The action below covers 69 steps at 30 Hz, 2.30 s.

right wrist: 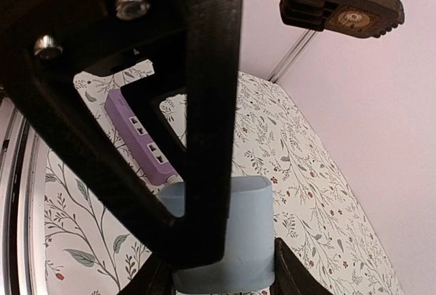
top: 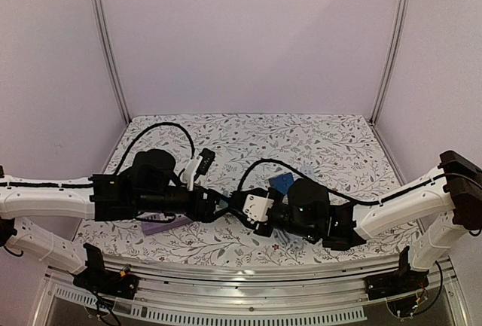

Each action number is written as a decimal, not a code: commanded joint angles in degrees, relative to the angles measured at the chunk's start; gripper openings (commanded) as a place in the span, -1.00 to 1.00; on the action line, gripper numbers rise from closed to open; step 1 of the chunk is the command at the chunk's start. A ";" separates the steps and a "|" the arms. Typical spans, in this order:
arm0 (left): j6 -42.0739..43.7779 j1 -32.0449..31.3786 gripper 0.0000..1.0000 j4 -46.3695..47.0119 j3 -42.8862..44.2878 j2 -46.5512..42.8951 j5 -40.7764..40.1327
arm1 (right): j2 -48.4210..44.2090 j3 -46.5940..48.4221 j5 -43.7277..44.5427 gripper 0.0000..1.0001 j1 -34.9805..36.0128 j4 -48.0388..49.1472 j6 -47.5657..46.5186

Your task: Insert the plug

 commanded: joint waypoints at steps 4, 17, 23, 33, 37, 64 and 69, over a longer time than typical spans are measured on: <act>1.19 0.40 0.17 0.57 -0.32 0.08 -3.85 | -0.03 0.48 -0.76 -0.56 0.18 2.00 1.80; 2.08 0.41 -0.18 4.35 0.24 1.94 -0.60 | -0.87 0.15 -3.56 -0.56 0.77 2.68 2.07; 1.95 0.34 -0.88 4.81 0.30 2.59 1.82 | -0.86 0.15 -2.05 -0.54 0.78 3.00 2.40; 2.47 0.32 -1.00 -5.57 2.57 1.25 -2.45 | -2.76 -3.04 5.47 0.86 0.82 4.47 6.59; 3.25 0.32 -1.00 -12.05 3.87 -0.76 -6.67 | -4.24 -6.78 6.86 0.98 0.83 7.36 7.74; 29.26 0.66 -1.00 -40.68 12.59 -8.61 -22.76 | -5.75 -9.04 6.87 0.98 -3.69 5.65 13.88; 35.61 2.94 -1.00 -45.26 16.86 0.77 -24.02 | -7.25 -10.40 3.41 0.98 -5.41 5.87 14.58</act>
